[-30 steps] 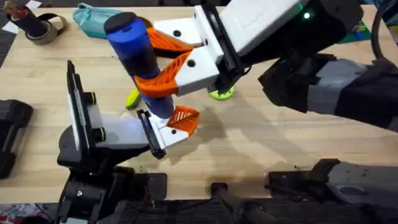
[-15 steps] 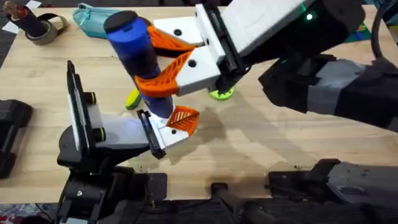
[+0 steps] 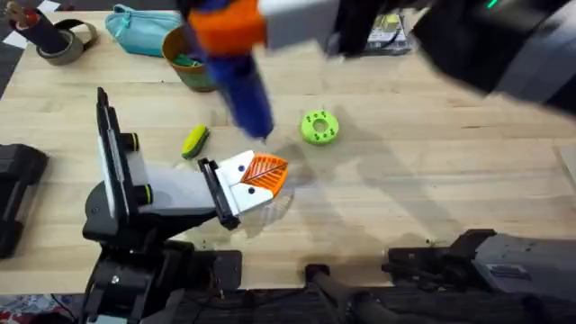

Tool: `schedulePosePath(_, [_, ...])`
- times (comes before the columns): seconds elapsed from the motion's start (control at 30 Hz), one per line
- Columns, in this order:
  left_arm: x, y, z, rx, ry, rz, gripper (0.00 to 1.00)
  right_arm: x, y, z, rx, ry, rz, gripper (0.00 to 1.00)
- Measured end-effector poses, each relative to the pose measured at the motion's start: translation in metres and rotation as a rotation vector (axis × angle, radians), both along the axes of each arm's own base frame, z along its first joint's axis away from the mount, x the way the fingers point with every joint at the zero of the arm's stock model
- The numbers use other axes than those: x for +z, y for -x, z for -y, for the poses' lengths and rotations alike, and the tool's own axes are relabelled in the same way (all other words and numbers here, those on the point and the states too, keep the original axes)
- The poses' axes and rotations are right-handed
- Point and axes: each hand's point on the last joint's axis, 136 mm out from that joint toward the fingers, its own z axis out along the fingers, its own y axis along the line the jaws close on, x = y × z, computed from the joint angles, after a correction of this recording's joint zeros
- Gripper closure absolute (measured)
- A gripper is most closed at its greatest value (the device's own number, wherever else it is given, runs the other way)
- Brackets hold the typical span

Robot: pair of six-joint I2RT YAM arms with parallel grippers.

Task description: Pick up the gripper from the table and insert it into the empty holder that is missing its gripper. Then pick up a screw, insert it into the mounting hole, and use the screwdriver to tighten it. Finally, clean up the table by picking up the vegetable and placing it into the bucket.

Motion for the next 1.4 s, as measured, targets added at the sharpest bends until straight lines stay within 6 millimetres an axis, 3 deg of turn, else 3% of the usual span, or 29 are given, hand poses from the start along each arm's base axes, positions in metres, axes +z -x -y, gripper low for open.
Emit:
schedulePosePath(0.17, [0.000,0.000,0.000,-0.001,0.000,0.000,0.992,0.008,-0.042,0.021,-0.160,0.103,-0.073,0.947])
schedulePosePath(0.27, [0.000,0.000,0.000,-0.001,0.000,0.000,0.992,0.001,-0.071,0.031,-0.330,0.172,-0.061,0.948])
schedulePosePath(0.37, [0.000,0.000,0.000,0.000,0.000,0.000,0.992,-0.025,-0.097,0.043,-0.511,0.304,-0.024,0.947])
schedulePosePath(0.5, [0.000,0.000,0.000,0.000,0.000,0.000,0.992,-0.080,-0.117,0.072,-0.692,0.570,0.048,0.948])
schedulePosePath(0.67, [0.000,0.000,0.000,0.000,0.000,0.000,0.992,-0.128,-0.124,0.114,-0.790,0.868,0.159,0.948])
schedulePosePath(1.1, [0.000,0.000,0.000,0.000,0.000,0.000,0.996,-0.167,-0.130,0.188,-0.879,1.230,0.278,0.950])
schedulePosePath(1.4, [0.001,-0.012,-0.006,0.079,-0.005,0.012,0.996,-0.234,-0.130,0.246,-0.816,1.403,0.274,0.950])
